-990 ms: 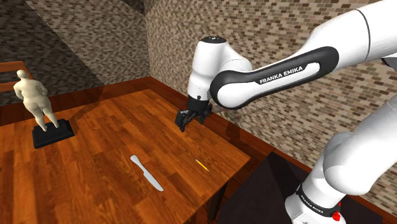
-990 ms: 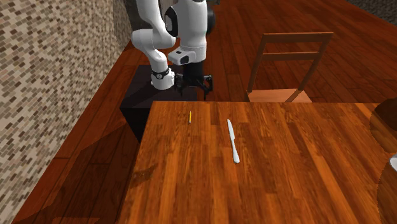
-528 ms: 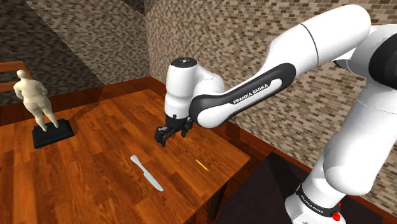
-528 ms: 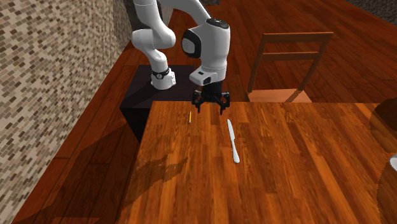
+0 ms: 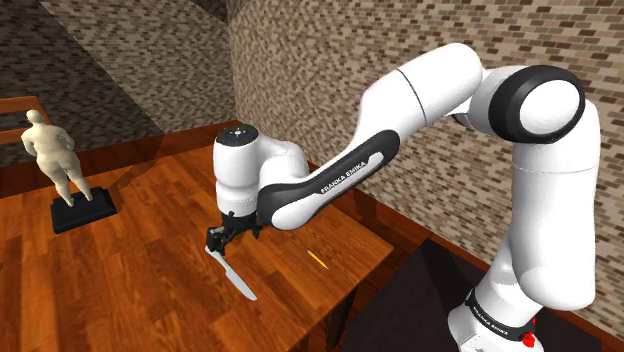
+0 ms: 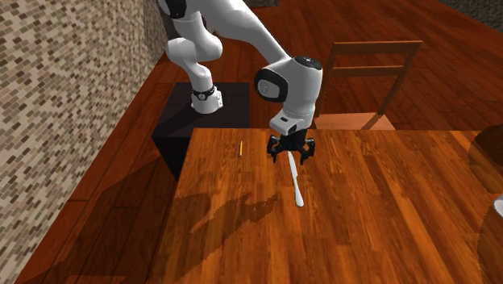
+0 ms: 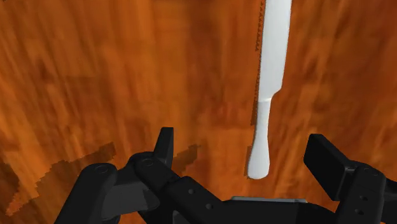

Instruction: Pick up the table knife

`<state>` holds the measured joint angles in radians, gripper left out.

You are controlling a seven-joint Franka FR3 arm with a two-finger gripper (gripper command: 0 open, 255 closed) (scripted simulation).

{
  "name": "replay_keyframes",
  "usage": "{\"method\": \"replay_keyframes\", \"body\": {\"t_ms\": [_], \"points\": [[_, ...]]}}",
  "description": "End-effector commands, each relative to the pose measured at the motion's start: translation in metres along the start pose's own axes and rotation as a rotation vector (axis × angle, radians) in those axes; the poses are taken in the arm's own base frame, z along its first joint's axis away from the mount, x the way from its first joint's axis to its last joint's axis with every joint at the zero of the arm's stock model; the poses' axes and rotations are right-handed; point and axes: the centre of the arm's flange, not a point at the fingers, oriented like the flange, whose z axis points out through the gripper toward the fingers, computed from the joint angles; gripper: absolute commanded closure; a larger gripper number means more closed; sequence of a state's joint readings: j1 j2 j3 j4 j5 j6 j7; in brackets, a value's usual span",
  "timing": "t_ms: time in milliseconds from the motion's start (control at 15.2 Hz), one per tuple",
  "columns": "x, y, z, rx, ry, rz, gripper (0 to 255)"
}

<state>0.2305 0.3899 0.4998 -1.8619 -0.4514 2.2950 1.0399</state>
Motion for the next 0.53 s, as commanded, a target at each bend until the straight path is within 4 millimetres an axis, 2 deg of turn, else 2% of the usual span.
{"method": "replay_keyframes", "body": {"t_ms": [0, 132, 462], "points": [[0.002, -0.02, 0.019, -0.004, 0.001, -0.005, 0], [0.005, -0.039, 0.034, -0.007, 0.001, -0.009, 0], [0.0, -0.04, 0.06, -0.007, 0.001, -0.009, 0]]}}
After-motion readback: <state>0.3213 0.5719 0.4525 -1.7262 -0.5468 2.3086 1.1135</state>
